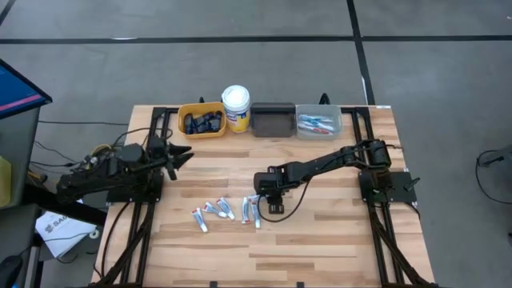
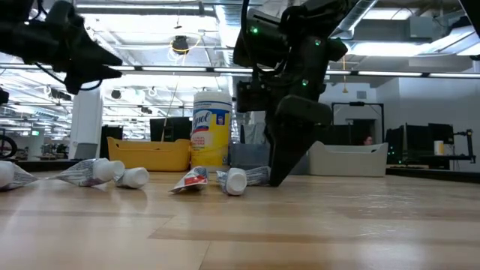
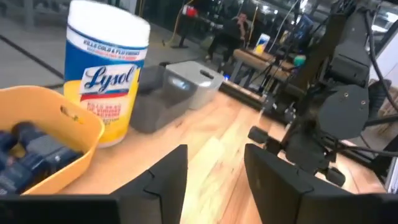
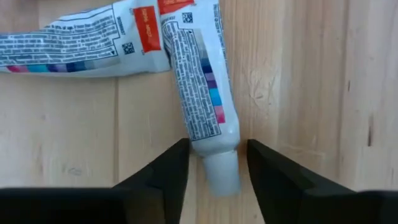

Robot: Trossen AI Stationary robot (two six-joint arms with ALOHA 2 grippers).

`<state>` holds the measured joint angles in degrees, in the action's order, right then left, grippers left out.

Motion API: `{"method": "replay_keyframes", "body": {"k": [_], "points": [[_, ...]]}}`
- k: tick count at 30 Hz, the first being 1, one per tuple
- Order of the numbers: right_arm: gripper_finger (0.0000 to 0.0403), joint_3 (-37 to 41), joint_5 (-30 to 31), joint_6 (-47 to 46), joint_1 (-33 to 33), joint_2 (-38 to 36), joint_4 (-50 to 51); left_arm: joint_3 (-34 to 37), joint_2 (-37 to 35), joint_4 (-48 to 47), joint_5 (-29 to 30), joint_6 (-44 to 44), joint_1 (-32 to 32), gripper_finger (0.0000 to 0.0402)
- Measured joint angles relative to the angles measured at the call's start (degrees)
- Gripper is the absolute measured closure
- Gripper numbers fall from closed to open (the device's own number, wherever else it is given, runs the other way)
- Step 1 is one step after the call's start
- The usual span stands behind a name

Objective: Pick & Place Travel size toiletries
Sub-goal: Put the white toothpaste into the black bin

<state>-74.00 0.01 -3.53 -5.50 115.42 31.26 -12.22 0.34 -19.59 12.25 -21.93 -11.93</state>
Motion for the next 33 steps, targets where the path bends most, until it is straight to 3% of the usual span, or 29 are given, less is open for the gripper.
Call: {"method": "replay_keyframes", "body": {"k": [10, 20, 25, 33], "points": [[0.0351, -0.28, -0.22, 0.00, 0.02, -0.10, 2.34, 6.77, 0.72, 4.67, 0.20, -2.88, -0.02, 0.0287], [0.0352, -4.55, -0.61, 2.65, 1.56, -2.49, 6.14, 6.79, 1.00, 6.12, 0.17, -2.53, -0.04, 0.0305], [0.0352, -4.76, -0.31, 5.79, 7.79, -9.59, 6.44, 6.79, 1.00, 6.60, 0.02, -2.85, -0.04, 0.0304], [0.0345, -4.83, 0.32, 12.45, 24.67, -20.33, 7.48, 6.81, 1.40, 7.08, -0.02, -2.56, -0.04, 0.0306]]}}
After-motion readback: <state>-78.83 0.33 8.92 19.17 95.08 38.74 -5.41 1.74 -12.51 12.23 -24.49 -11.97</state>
